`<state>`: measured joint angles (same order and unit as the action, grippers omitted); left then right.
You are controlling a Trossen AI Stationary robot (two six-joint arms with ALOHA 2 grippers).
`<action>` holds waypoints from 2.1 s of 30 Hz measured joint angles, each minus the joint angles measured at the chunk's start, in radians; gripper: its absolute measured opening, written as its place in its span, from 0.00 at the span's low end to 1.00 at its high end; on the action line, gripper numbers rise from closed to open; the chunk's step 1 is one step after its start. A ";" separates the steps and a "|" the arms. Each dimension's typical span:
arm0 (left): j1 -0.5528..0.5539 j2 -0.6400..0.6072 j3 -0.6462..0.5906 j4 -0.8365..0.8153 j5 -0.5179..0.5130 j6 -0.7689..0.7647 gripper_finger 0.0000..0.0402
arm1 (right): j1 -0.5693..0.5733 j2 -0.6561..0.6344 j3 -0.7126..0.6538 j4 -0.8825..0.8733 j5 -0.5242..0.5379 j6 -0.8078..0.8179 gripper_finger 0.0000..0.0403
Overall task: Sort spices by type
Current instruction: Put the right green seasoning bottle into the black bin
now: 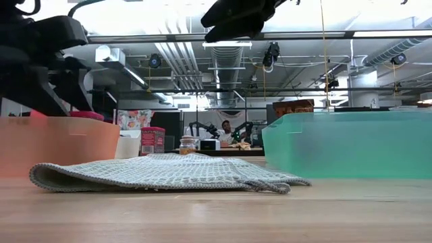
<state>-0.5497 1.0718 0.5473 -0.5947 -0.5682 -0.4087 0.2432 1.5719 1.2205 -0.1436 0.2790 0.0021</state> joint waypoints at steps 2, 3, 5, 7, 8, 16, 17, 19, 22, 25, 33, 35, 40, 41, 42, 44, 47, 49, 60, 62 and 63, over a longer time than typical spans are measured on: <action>0.000 0.000 0.024 -0.009 0.000 0.007 0.69 | 0.000 -0.003 0.000 -0.001 0.000 0.000 0.75; 0.000 0.000 0.037 -0.022 0.001 0.013 0.69 | 0.000 -0.005 0.000 -0.002 0.000 0.000 0.74; 0.000 0.000 0.061 -0.060 0.001 0.021 0.68 | 0.000 -0.015 0.000 -0.007 0.000 -0.001 0.73; 0.000 0.000 0.081 -0.095 0.001 0.025 0.68 | 0.000 -0.026 0.003 -0.013 0.001 -0.001 0.72; 0.000 0.000 0.089 -0.110 0.000 0.025 0.68 | 0.000 -0.032 0.007 -0.016 0.001 -0.001 0.72; 0.000 0.000 0.171 -0.117 -0.042 0.039 0.68 | 0.001 -0.078 0.090 -0.202 0.010 0.080 0.67; 0.000 0.000 0.189 -0.114 -0.060 0.041 0.68 | 0.001 -0.079 0.111 -0.253 0.010 0.108 0.66; 0.000 0.000 0.225 -0.100 -0.106 0.048 0.68 | 0.001 -0.079 0.154 -0.375 0.010 0.199 0.64; 0.000 0.000 0.280 -0.069 -0.191 0.079 0.68 | 0.001 -0.079 0.206 -0.543 0.010 0.354 0.60; 0.000 0.000 0.325 -0.047 -0.281 0.140 0.68 | 0.001 -0.079 0.240 -0.691 0.009 0.448 0.56; 0.001 0.001 0.352 -0.010 -0.518 0.270 0.68 | 0.001 -0.079 0.250 -0.827 -0.003 0.600 0.49; 0.001 0.001 0.353 -0.009 -0.544 0.270 0.68 | -0.002 -0.079 0.250 -0.850 -0.030 0.643 0.47; 0.002 0.001 0.349 -0.009 -0.547 0.270 0.68 | -0.005 -0.079 0.250 -0.898 -0.123 0.725 0.44; 0.002 0.001 0.348 -0.010 -0.545 0.271 0.68 | -0.003 -0.079 0.250 -0.911 -0.133 0.747 0.44; 0.002 0.001 0.348 -0.010 -0.535 0.272 0.68 | -0.003 -0.079 0.250 -0.927 -0.142 0.773 0.44; 0.004 0.001 0.348 -0.009 -0.479 0.288 0.68 | -0.003 -0.079 0.250 -0.964 -0.171 0.835 0.45; 0.013 0.002 0.348 0.009 -0.341 0.322 0.68 | -0.002 -0.079 0.255 -1.070 -0.239 0.947 0.47; 0.022 0.002 0.347 0.037 -0.268 0.348 0.68 | 0.010 -0.079 0.261 -1.145 -0.287 1.034 0.49; 0.093 0.001 0.291 0.246 -0.222 0.577 0.68 | 0.207 -0.120 0.243 -1.396 -0.397 1.458 0.66; 0.117 0.001 0.290 0.256 -0.194 0.592 0.68 | 0.248 -0.138 0.232 -1.392 -0.398 1.543 0.69; 0.129 0.001 0.290 0.256 -0.180 0.596 0.68 | 0.271 -0.147 0.226 -1.392 -0.400 1.585 0.71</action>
<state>-0.4204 1.0725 0.8371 -0.3385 -0.7486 0.1873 0.5138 1.4250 1.4465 -1.5360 -0.1207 1.5870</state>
